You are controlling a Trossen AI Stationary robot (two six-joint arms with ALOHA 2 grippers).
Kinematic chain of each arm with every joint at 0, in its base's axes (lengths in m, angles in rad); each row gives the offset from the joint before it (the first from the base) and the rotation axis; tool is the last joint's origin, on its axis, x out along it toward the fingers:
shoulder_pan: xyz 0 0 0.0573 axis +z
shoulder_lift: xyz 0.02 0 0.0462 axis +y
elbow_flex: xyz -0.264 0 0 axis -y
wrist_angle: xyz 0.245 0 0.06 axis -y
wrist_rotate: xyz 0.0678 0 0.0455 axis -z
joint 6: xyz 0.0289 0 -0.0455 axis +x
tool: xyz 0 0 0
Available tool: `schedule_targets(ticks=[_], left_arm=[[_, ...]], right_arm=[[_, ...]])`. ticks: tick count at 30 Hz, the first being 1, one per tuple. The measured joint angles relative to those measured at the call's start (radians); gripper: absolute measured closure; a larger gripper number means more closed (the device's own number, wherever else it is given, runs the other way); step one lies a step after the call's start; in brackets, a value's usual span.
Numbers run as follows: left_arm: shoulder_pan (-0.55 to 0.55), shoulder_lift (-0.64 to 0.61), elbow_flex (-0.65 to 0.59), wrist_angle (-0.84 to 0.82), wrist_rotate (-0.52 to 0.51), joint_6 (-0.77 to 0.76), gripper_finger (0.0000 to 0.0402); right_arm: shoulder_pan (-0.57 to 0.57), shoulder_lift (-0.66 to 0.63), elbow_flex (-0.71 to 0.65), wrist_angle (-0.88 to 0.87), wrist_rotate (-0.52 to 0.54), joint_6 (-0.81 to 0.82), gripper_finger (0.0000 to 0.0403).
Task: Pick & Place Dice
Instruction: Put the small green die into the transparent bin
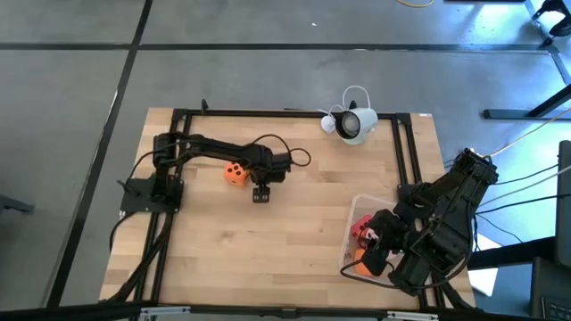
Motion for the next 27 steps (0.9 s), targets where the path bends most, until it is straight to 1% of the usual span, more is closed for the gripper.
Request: schedule_targets(ticks=[5, 9, 14, 22, 24, 27], left_arm=[[0.002, -0.003, -0.002, 0.003, -0.019, -0.001, 0.0153], [0.002, -0.003, -0.002, -0.001, -0.016, 0.001, 0.018], [0.001, -0.002, -0.002, -0.003, -0.038, 0.002, 0.0241], [-0.002, -0.001, -0.003, -0.01, -0.042, -0.001, 0.0372], [-0.002, -0.001, -0.003, -0.018, -0.047, -0.009, 0.0388], [0.0, 0.0, -0.003, -0.029, -0.046, -0.023, 0.0388]], right_arm=[[0.0, 0.0, 0.0, 0.004, 0.0, -0.001, 0.0202], [0.0, 0.0, 0.0, 0.004, -0.001, -0.002, 0.0202], [0.0, 0.0, 0.0, 0.004, -0.001, -0.002, 0.0202], [0.001, 0.0, 0.0, 0.007, 0.0, -0.002, 0.0202], [0.001, 0.0, 0.0, 0.008, 0.0, -0.003, 0.0202], [0.001, 0.0, 0.0, 0.008, 0.004, -0.003, 0.0202]])
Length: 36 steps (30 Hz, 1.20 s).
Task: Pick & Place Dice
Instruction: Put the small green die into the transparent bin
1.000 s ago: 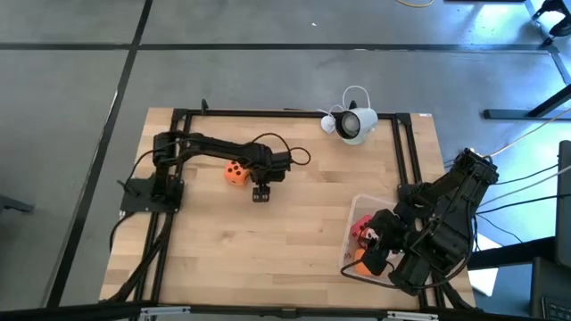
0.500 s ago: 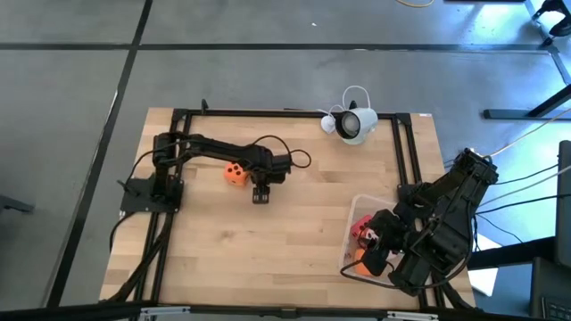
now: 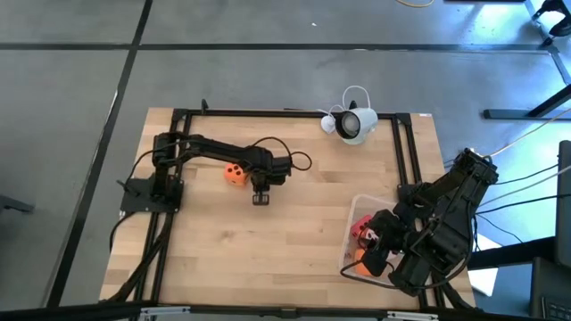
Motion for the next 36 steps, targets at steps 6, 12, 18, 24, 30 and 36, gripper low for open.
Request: schedule_targets(ticks=[6, 12, 18, 24, 30, 36], left_arm=[[0.003, 0.0, 0.0, -0.001, 0.067, -0.1, 0.0391], [0.002, -0.043, 0.018, 0.005, 0.133, -0.233, 0.0391], [-0.026, -0.196, 0.032, 0.17, 0.178, -0.409, 0.0391], [-0.106, -0.368, 0.033, 0.44, 0.196, -0.66, 0.0391], [-0.244, -0.482, 0.033, 0.828, 0.125, -0.833, 0.0391], [-0.338, -0.49, 0.034, 1.12, 0.096, -0.894, 0.0392]], right_arm=[[0.003, 0.0, 0.0, 0.006, 0.067, 0.017, 0.0202], [0.019, 0.0, 0.0, 0.005, 0.165, 0.023, 0.0202], [0.039, 0.0, 0.0, 0.004, 0.273, 0.028, 0.0202], [0.052, 0.0, 0.0, 0.008, 0.33, 0.016, 0.0202], [0.07, 0.0, 0.0, 0.099, 0.482, -0.18, 0.0202], [0.045, 0.0, 0.0, 0.308, 0.581, -0.638, 0.0202]])
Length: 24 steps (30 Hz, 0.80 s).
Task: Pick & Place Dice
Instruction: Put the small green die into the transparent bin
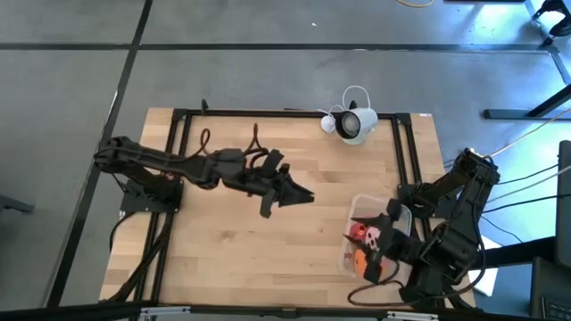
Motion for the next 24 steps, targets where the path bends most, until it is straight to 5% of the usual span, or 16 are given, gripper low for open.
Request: schedule_targets(ticks=[16, 24], left_arm=[[-0.074, 0.009, 0.0, 0.046, -0.052, -0.052, 0.0392], [-0.095, 0.009, 0.0, 0.109, -0.044, -0.052, 0.0392]], right_arm=[[-0.114, 0.0, 0.0, 0.68, 0.051, -1.073, 0.0148], [-0.155, 0.0, 0.0, 0.824, 0.029, -1.272, 0.014]])
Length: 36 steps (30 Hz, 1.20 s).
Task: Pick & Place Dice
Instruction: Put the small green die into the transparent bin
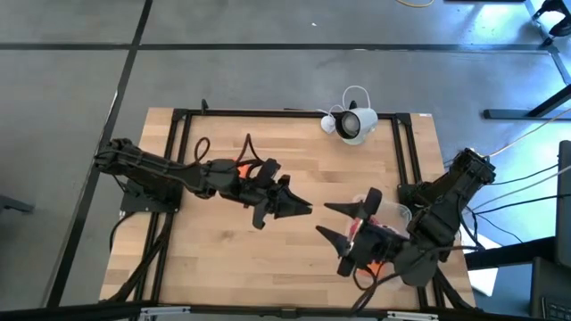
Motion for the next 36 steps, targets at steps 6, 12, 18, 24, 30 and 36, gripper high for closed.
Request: schedule_targets(ticks=[6, 12, 18, 24, 30, 36], left_arm=[[0.0, 0.0, 0.0, -0.002, 0.011, 0.006, 0.0392], [0.0, 0.0, 0.0, -0.002, 0.013, 0.007, 0.0392], [0.004, 0.0, 0.0, 0.006, 0.013, 0.024, 0.0391], [0.003, 0.0, 0.0, 0.011, 0.014, 0.029, 0.0391], [0.004, 0.0, 0.0, 0.011, 0.013, 0.034, 0.0391], [0.004, 0.0, 0.0, 0.01, 0.014, 0.034, 0.0391]], right_arm=[[-0.039, 0.0, 0.0, 0.1, -0.064, -0.025, 0.014], [-0.048, 0.0, 0.0, 0.121, -0.101, -0.028, 0.014], [-0.067, 0.0, 0.0, 0.122, -0.141, -0.028, 0.0144], [-0.091, 0.004, 0.0, 0.127, -0.186, -0.028, 0.0171], [-0.101, 0.013, 0.0, 0.13, -0.199, -0.041, 0.0207], [-0.101, 0.013, 0.0, 0.131, -0.199, -0.054, 0.0248]])
